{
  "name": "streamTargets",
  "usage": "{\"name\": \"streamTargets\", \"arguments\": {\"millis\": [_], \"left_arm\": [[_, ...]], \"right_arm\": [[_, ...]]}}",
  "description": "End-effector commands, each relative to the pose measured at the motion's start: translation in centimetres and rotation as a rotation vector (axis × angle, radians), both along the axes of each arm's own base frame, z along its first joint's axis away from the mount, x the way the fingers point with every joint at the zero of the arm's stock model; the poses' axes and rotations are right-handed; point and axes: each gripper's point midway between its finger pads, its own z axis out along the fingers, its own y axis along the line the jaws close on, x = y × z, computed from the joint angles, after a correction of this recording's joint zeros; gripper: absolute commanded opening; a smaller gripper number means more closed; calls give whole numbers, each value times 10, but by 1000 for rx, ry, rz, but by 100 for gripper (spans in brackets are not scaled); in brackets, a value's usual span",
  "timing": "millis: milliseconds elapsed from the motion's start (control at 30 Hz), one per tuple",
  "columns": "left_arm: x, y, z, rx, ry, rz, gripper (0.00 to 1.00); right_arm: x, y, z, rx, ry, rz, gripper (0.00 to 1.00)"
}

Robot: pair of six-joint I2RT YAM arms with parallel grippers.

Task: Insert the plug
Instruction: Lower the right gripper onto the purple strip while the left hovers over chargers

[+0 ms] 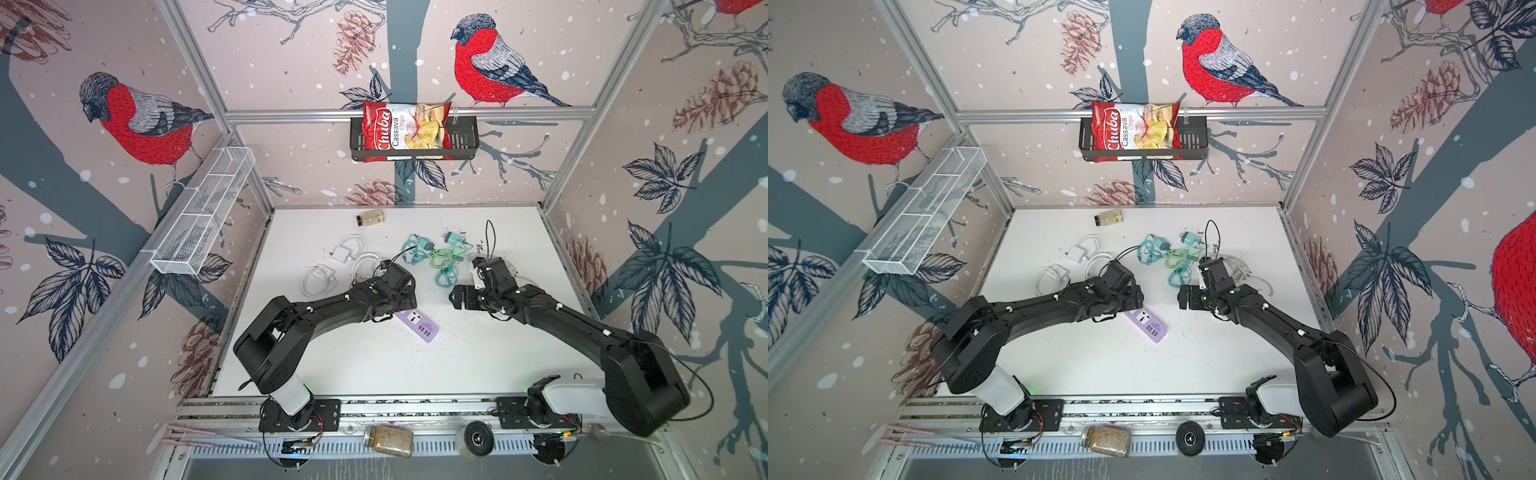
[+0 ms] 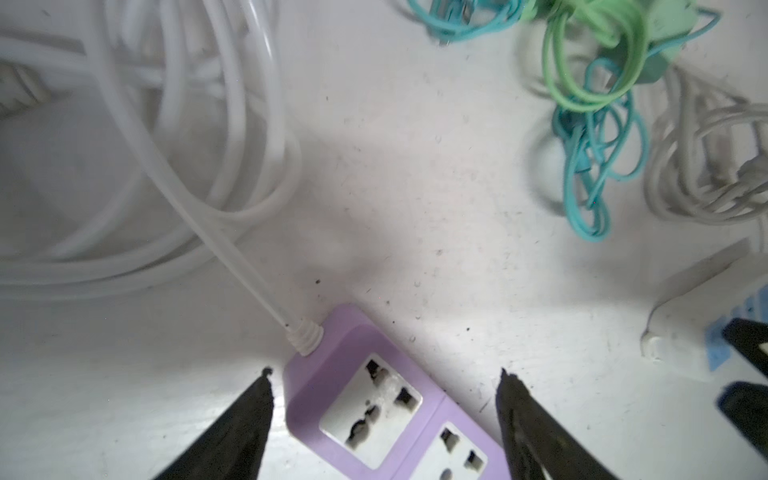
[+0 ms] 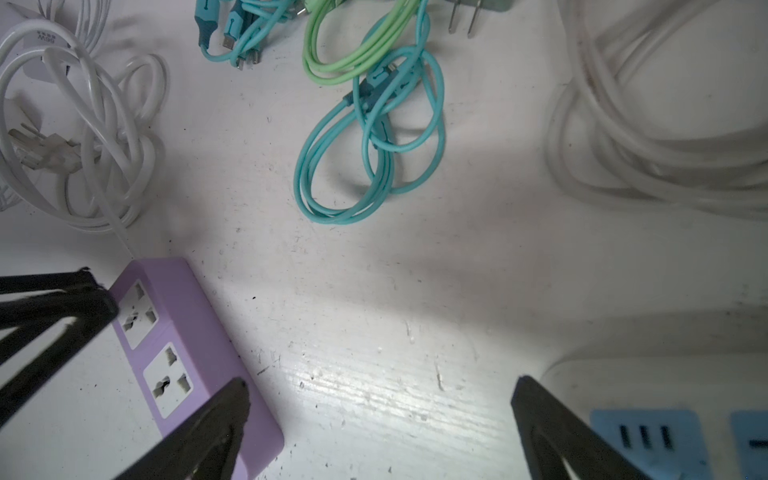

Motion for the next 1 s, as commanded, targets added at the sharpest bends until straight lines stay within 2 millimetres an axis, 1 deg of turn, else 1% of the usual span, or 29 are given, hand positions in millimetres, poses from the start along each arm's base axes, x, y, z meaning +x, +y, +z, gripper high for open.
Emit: {"name": "streamTargets", "arguments": {"millis": [0,67,100,167,233,333,433,467,567,633,767,867,967], "left_arm": [[0,20,13,85,-21,36,86],[-2,32,17,137,-35,45,87],[4,31,31,136,-64,53,87],[7,41,43,182,-95,64,87],[8,56,52,241,-117,83,89],[13,84,64,281,-139,128,89],[18,115,74,260,-164,188,89],[18,128,75,267,-178,207,90],[21,163,88,291,-227,280,93],[23,181,94,283,-242,311,94],[29,216,93,286,-238,374,95],[34,235,86,288,-212,402,95],[41,247,82,285,-204,420,95]], "right_arm": [[-2,8,1,-4,3,19,99],[-4,16,2,-13,3,40,100],[-6,19,1,-17,5,50,99],[-9,29,1,-32,10,83,100],[-12,38,1,-49,14,120,100],[-15,54,1,-89,22,181,100],[-15,70,-1,-125,23,229,100],[-15,77,-2,-133,27,247,100],[-14,95,-8,-157,36,295,100],[-14,104,-11,-186,38,323,99],[-17,125,-17,-224,51,411,100],[-20,139,-20,-235,57,468,100],[-26,152,-24,-242,64,519,98]]}}
